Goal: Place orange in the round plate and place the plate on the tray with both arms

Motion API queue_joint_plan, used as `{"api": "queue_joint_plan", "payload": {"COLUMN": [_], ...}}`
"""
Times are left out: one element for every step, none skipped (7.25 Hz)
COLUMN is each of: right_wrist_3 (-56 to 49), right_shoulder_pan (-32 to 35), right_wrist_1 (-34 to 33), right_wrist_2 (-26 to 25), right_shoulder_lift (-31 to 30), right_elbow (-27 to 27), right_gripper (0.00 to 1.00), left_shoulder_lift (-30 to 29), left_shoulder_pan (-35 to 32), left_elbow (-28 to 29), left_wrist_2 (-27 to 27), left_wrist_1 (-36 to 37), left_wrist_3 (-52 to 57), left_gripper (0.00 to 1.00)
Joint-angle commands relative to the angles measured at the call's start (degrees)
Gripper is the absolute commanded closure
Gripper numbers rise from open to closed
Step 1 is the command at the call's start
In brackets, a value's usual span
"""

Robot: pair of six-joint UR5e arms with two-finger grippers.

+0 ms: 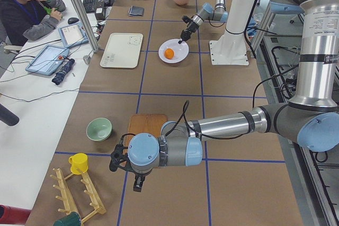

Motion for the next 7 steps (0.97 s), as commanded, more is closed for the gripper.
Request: {"api": "queue_joint_plan", "payload": {"right_wrist_3": [0.2, 0.8, 1.0, 1.0, 1.0, 0.9, 0.9], "right_shoulder_pan": [0.1, 0.1, 0.1, 0.0, 0.1, 0.2, 0.2], "right_wrist_1": [0.2, 0.3, 1.9, 4.3, 4.3, 4.3, 4.4], "right_wrist_2": [-0.1, -0.3, -1.3, -1.3, -1.3, -1.3, -1.3], "right_shoulder_lift": [-0.6, -0.7, -0.7, -1.2, -1.3, -1.3, -1.2], "right_elbow": [2.2, 2.4, 2.3, 2.3, 2.3, 2.3, 2.3], "right_gripper": [1.0, 1.0, 1.0, 1.0, 1.0, 1.0, 1.0], "left_shoulder_lift": [0.0, 0.0, 0.0, 0.0, 0.0, 0.0, 0.0], "left_shoulder_pan": [0.0, 0.0, 0.0, 0.0, 0.0, 0.0, 0.0], "left_elbow": [0.0, 0.0, 0.0, 0.0, 0.1, 0.1, 0.1], "left_wrist_2": [0.0, -0.1, -0.1, 0.0, 0.0, 0.0, 0.0], "left_wrist_1": [0.0, 0.0, 0.0, 0.0, -0.6, -0.6, -0.6], "left_wrist_3": [0.0, 0.0, 0.0, 0.0, -0.1, -0.1, -0.1], "left_gripper": [0.01, 0.01, 0.01, 0.01, 0.01, 0.01, 0.01]}}
